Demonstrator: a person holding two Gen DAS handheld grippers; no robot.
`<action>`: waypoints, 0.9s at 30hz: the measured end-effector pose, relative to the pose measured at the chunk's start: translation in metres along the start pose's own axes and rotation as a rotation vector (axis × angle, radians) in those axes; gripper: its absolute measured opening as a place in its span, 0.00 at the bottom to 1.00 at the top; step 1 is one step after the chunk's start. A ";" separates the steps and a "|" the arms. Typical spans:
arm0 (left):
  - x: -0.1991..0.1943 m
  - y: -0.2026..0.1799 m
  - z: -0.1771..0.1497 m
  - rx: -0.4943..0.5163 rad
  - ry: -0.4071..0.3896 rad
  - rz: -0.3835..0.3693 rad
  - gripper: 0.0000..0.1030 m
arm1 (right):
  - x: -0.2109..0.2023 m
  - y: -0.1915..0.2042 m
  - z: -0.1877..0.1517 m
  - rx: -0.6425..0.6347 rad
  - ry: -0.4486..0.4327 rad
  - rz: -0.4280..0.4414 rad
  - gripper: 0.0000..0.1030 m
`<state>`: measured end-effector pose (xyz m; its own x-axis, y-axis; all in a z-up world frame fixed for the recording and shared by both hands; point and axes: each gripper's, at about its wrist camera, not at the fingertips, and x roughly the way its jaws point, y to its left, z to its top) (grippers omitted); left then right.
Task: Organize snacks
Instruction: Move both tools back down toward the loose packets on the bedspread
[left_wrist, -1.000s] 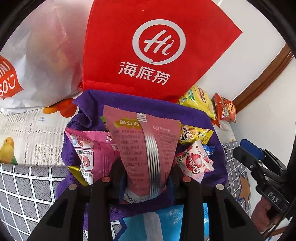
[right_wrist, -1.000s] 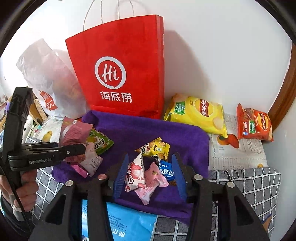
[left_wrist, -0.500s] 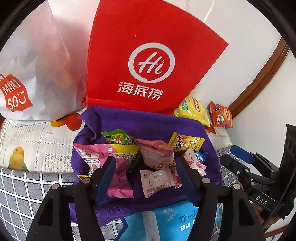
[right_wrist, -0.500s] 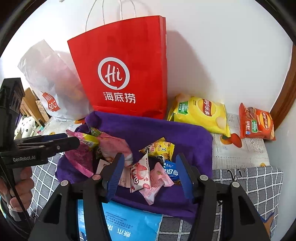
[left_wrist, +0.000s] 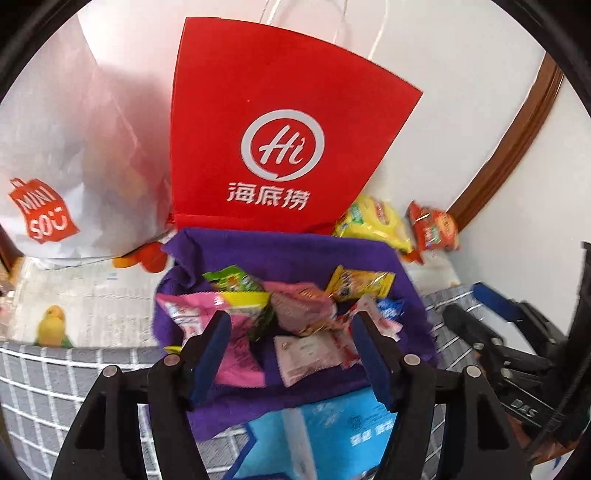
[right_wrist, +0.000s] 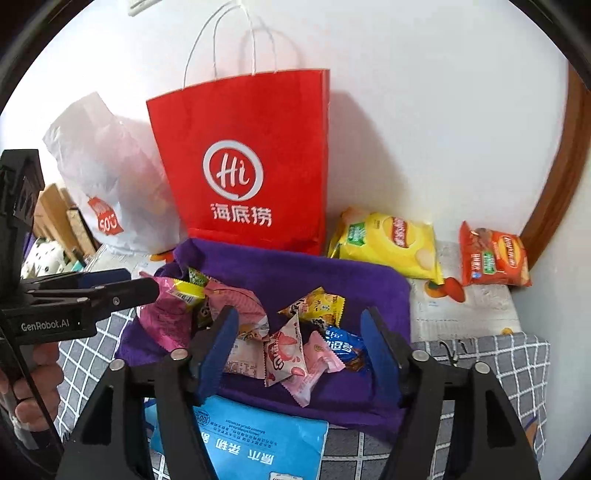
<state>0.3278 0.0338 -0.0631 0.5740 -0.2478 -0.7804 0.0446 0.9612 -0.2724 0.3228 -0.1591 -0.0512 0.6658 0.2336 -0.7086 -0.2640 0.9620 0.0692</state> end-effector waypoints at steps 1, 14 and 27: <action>-0.003 -0.001 0.000 0.003 0.002 0.000 0.64 | -0.004 0.000 -0.002 0.008 -0.008 -0.003 0.73; -0.053 -0.018 -0.004 0.019 -0.047 -0.027 0.64 | -0.079 -0.016 -0.054 0.070 -0.028 -0.024 0.75; -0.109 -0.046 -0.045 0.051 -0.048 -0.002 0.64 | -0.144 -0.010 -0.106 0.095 -0.055 -0.055 0.75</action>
<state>0.2266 0.0112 0.0093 0.6122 -0.2447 -0.7519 0.0867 0.9660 -0.2437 0.1555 -0.2174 -0.0240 0.7153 0.1848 -0.6740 -0.1601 0.9821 0.0993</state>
